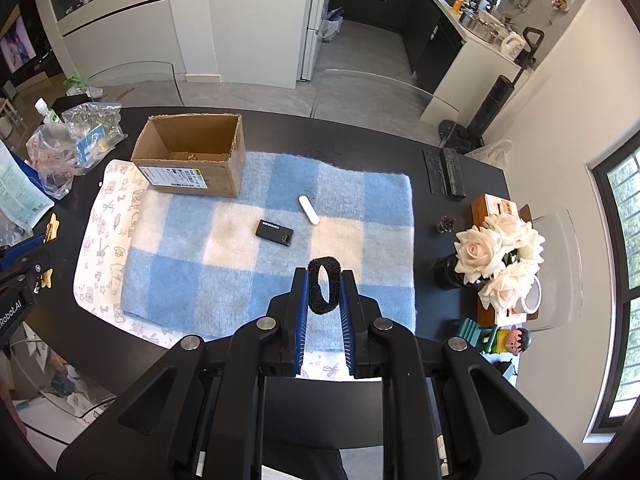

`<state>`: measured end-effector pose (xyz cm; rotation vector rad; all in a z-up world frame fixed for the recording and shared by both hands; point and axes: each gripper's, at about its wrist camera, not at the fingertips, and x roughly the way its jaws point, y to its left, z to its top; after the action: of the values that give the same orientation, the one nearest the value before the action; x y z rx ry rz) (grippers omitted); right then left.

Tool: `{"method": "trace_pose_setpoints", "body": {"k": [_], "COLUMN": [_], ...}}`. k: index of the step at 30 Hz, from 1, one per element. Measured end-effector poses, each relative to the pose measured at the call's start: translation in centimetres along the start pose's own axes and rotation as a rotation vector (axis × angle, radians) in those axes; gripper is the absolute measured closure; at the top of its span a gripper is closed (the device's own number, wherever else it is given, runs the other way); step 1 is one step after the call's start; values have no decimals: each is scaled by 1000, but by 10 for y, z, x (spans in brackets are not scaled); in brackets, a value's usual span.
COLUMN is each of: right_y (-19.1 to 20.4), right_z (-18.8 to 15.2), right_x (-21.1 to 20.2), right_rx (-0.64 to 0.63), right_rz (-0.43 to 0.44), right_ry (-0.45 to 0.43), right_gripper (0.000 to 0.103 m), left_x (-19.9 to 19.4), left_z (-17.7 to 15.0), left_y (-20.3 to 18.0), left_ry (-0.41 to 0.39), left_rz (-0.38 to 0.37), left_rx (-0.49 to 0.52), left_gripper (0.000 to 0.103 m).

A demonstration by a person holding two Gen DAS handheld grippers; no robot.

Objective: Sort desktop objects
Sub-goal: 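Lift the star clip and hair tie off the blanket toward the box, then open the left gripper over the box to drop the gold star clip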

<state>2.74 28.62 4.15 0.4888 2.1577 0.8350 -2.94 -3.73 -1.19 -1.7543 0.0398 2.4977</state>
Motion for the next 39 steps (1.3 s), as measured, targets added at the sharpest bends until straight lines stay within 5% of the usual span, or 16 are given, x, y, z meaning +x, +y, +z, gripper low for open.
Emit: {"method": "trace_pose_setpoints", "body": {"k": [15,39], "right_y": [29,70], "right_z": [58,152], "right_x": [35,154], "right_rx": [-16,-21], "right_rz": [24,60], "right_ry": [14,102], "right_gripper": [88,88], "left_x": [44,171], "left_z": [61,167], "left_y": [22,39], "left_ry": [18,91], "left_rz": [9,-6], "left_rx": [-3,39], "left_gripper": [81,81]}}
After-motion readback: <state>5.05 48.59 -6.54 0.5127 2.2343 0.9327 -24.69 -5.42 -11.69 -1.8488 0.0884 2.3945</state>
